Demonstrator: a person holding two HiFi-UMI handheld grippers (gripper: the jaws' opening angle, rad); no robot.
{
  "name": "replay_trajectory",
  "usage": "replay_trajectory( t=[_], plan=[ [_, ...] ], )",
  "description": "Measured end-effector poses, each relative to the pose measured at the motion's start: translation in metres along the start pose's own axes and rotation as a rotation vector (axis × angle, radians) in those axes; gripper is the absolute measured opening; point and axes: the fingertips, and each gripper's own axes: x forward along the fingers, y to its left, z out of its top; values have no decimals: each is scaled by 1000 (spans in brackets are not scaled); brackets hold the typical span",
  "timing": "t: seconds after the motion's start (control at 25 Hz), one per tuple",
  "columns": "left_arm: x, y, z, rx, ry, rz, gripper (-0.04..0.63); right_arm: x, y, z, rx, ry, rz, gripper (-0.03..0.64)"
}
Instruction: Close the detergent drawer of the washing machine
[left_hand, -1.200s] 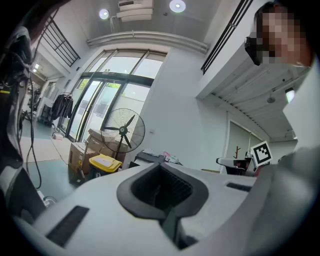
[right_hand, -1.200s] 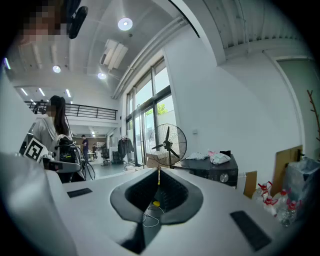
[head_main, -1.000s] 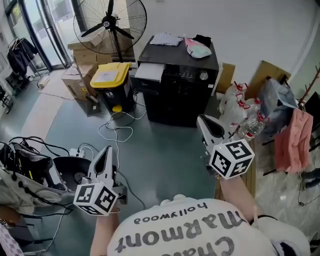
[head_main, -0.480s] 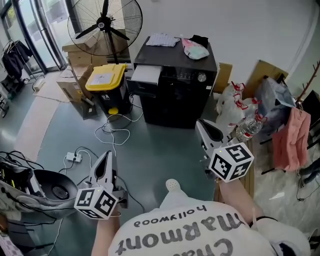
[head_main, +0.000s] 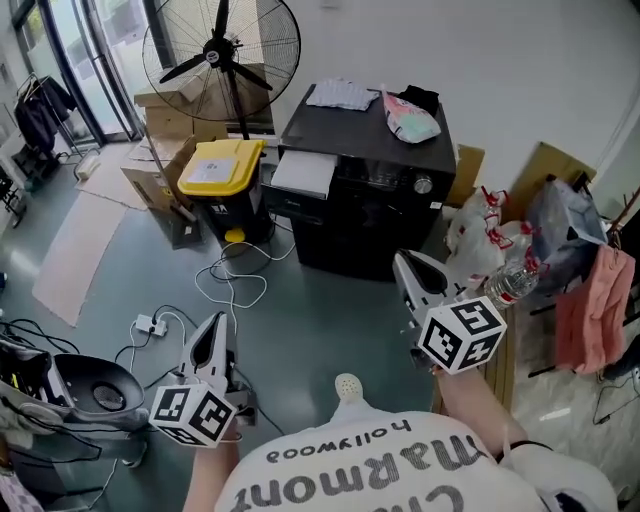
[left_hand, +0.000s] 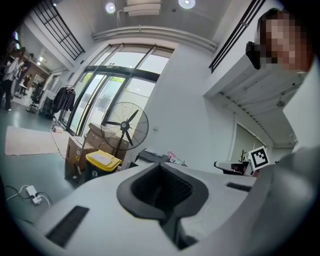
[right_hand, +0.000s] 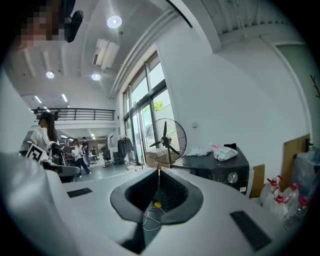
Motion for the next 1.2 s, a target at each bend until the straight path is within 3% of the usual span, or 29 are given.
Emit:
replay_trajectory(
  t=[0.64, 1.2],
  plan=[
    [137, 3, 17, -7, -35, 63, 8, 117, -96, 35, 1, -10, 88, 34],
    [195, 26, -40, -38, 111, 74, 8, 140, -138, 1, 54, 46, 45, 34]
  ],
)
